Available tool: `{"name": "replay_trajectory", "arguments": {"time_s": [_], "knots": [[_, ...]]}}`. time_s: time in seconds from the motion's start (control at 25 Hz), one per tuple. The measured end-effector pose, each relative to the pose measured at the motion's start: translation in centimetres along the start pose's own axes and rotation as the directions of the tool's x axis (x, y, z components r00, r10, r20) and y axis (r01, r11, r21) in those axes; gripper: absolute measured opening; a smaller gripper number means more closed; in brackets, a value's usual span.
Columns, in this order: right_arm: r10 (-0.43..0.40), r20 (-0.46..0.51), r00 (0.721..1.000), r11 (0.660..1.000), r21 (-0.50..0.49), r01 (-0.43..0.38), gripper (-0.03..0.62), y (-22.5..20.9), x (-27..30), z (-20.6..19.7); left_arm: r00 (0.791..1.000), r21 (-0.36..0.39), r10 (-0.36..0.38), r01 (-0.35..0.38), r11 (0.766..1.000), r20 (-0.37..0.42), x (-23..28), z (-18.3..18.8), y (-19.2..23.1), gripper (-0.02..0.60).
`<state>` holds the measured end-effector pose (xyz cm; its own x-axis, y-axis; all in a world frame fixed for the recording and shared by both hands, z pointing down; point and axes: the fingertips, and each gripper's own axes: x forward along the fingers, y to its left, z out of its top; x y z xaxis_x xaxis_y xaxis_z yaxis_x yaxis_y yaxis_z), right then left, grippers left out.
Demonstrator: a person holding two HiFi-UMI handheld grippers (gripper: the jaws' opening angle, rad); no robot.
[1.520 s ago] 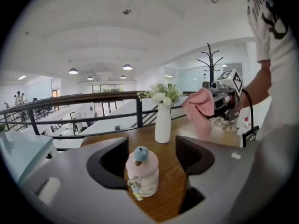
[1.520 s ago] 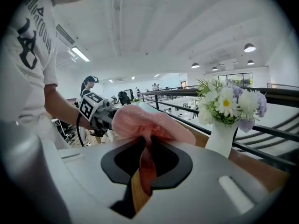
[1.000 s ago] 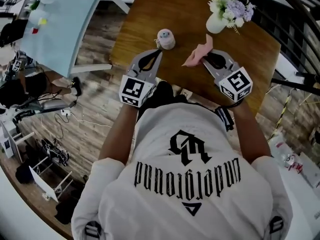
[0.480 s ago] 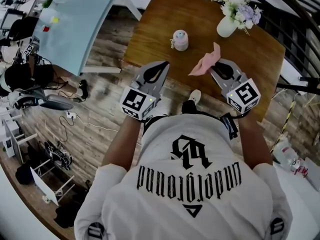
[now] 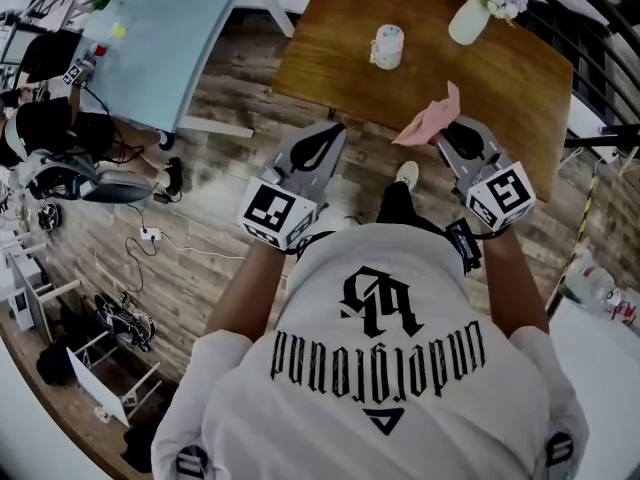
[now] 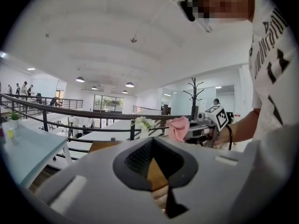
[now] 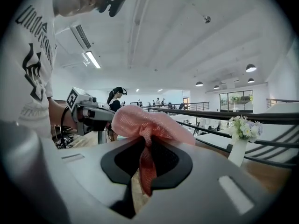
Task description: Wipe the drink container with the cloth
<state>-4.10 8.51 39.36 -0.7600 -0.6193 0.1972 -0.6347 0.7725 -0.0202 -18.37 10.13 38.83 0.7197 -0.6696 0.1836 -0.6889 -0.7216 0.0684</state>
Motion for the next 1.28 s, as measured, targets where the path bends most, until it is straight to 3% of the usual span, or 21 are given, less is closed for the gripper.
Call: {"name": "replay_trajectory", "arguments": {"time_s": [0.36,0.56,0.72,1.28], "knots": [[-0.053,0.01,0.999,0.998,0.017,0.053,0.041,11.2,-5.0,-1.8,0.997,0.031,-0.054,0.052,0.998,0.06,-10.2,-0.9,-5.3,0.049],[-0.081,0.02,0.997,0.997,0.003,0.081,0.041,14.9,-8.4,0.4,0.994,0.044,-0.064,0.06,0.997,0.09,-13.9,1.1,-7.9,0.049],[-0.086,0.033,0.996,0.996,-0.007,0.086,0.041,17.6,-10.3,0.8,0.993,0.045,-0.056,0.051,0.998,0.104,-15.3,0.7,-9.2,0.049],[-0.097,0.057,0.994,0.995,-0.017,0.098,0.041,20.2,-12.6,0.5,0.993,0.014,-0.043,0.042,0.999,0.106,-16.6,-0.9,-10.6,0.049]]}}
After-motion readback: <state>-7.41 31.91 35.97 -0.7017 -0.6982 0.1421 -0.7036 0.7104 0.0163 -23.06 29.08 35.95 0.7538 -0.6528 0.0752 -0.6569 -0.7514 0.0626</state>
